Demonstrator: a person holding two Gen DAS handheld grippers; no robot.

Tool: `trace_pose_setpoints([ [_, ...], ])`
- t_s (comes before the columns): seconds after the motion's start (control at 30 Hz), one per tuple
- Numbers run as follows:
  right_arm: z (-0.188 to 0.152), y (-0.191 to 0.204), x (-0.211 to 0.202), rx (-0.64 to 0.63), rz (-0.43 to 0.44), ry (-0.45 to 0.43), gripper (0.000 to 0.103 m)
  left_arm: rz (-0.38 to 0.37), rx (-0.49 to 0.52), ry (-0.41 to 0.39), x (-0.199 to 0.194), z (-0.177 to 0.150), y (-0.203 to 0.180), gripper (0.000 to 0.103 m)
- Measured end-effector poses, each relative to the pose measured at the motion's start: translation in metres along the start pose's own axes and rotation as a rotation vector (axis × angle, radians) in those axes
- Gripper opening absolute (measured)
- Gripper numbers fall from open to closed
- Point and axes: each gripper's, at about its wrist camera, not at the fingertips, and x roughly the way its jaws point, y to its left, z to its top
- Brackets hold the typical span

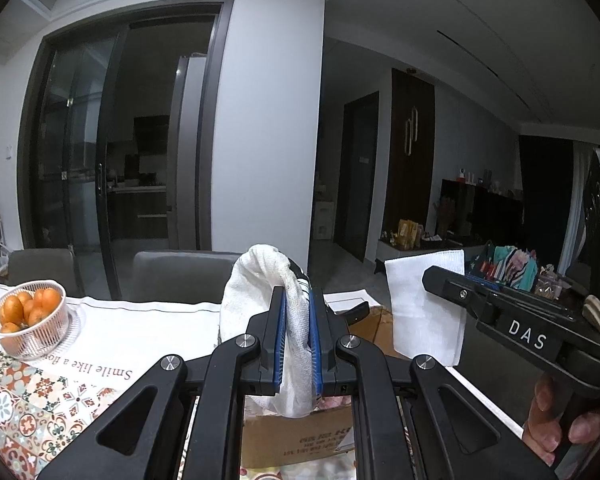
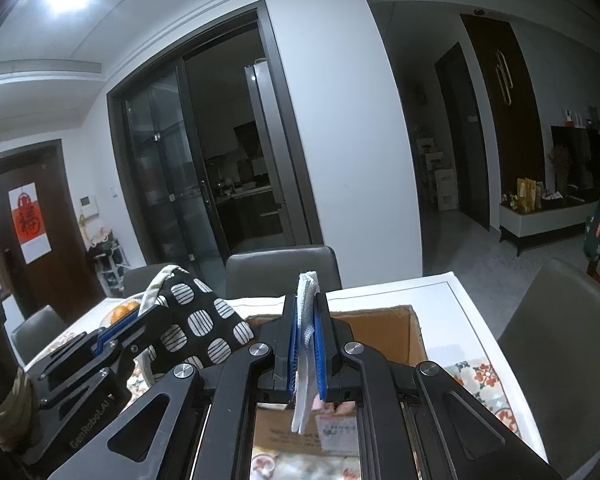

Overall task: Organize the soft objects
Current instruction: 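Carry the white cloth with the left tool while the right tool carries the tissue packet to the box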

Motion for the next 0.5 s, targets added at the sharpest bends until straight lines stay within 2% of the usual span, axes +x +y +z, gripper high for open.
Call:
trace_pose_setpoints([
  [0.5, -0.014, -0.030, 0.056, 0.047, -0.014, 0.134, 0.009, -0.011, 0.003, 0.134, 0.065, -0.023, -0.006, 0.012],
])
